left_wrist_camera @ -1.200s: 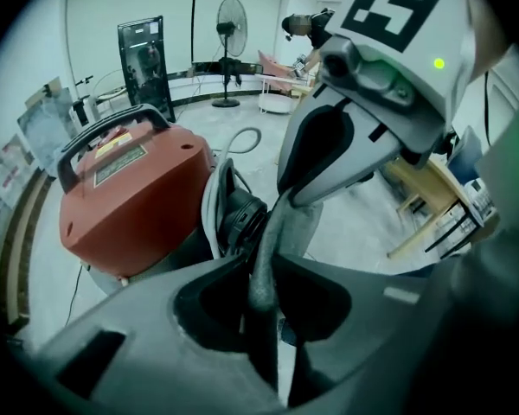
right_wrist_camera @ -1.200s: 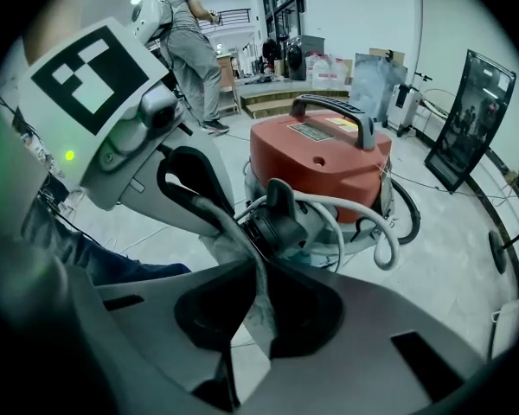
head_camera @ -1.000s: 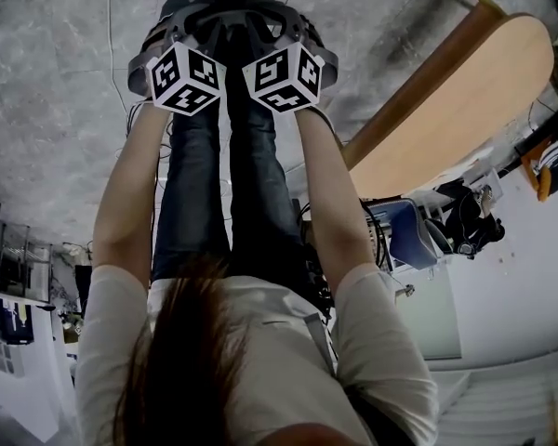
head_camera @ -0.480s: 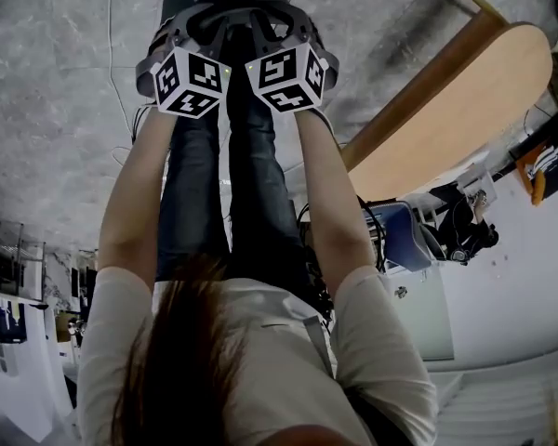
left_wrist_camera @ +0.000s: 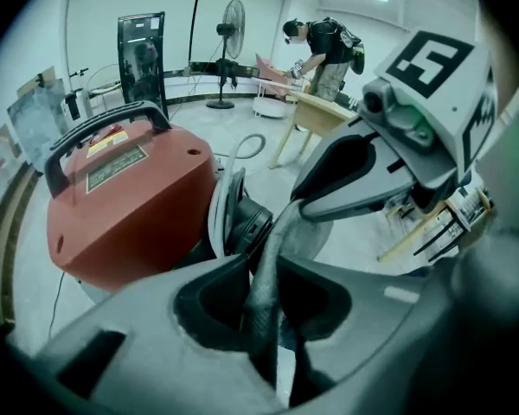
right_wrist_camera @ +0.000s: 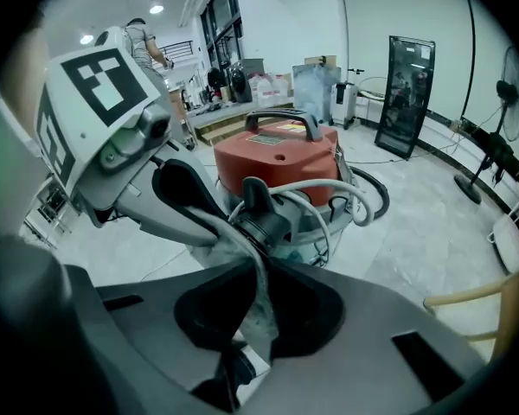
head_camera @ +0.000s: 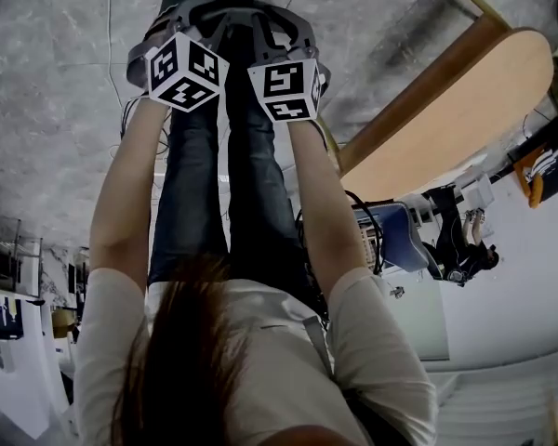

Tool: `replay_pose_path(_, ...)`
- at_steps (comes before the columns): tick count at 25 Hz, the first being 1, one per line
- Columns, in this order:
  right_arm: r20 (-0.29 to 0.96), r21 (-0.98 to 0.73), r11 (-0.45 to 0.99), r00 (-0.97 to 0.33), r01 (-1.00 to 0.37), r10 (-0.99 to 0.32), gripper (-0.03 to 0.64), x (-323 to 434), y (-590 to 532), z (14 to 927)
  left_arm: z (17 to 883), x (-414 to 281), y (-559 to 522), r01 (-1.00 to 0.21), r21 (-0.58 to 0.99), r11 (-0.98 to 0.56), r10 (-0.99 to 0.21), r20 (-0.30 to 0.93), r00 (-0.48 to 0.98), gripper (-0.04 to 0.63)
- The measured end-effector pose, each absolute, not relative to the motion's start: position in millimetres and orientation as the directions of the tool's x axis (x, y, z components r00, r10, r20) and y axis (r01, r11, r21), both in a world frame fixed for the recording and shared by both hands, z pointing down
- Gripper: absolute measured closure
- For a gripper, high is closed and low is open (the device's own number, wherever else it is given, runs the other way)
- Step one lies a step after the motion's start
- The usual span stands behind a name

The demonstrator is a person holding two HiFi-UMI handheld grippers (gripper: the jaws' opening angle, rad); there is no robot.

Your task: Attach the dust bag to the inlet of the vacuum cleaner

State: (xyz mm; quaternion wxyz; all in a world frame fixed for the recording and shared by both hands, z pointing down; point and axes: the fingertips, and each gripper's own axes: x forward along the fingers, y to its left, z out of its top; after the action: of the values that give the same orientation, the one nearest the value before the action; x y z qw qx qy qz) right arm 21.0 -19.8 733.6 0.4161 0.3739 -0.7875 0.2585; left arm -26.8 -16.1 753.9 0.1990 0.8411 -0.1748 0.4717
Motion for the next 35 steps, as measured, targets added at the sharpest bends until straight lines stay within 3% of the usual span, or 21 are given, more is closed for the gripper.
replay_pose_path(4,0.853,-0.094,0.611,-0.381,-0.786,-0.358,0.572,21.0,-20.0,734.2,753.3,-26.9,-16.2,-0.490,0.175,-0.854,-0.110,0.860,0.499,0.503)
replay_pose_path(9,0.885,-0.087,0.710,-0.382,-0.699,-0.268,0.569,18.2,-29.4,737.0,755.5,-29.2,-16.3,-0.627,0.210,-0.750,-0.197,0.834,0.515,0.505)
replay_pose_path(13,0.886,-0.080,0.716,-0.379,-0.693,-0.268,0.569,18.1,-29.7,736.1,754.9,-29.1,-14.9,-0.653,0.209,-0.728,-0.222,0.829,0.513,0.505)
replay_pose_path(21,0.855,-0.093,0.604,-0.375,-0.791,-0.360,0.571,23.8,-24.3,734.9,753.0,-21.9,-20.7,-0.381,0.195,-0.904,-0.046,0.841,0.539,0.500)
replay_pose_path(23,0.857,-0.093,0.616,-0.377,-0.782,-0.350,0.571,24.8,-23.4,735.1,753.1,-20.5,-19.5,-0.369,0.209,-0.906,-0.028,0.839,0.544,0.497)
replay_pose_path(30,0.881,-0.090,0.719,-0.392,-0.689,-0.265,0.569,24.1,-32.1,734.2,750.3,-22.2,-18.7,-0.565,0.220,-0.795,-0.174,0.810,0.561,0.509)
replay_pose_path(35,0.870,-0.088,0.714,-0.402,-0.695,-0.285,0.569,30.5,-33.5,734.2,752.2,-15.3,-20.9,-0.548,0.218,-0.807,-0.154,0.819,0.553,0.506)
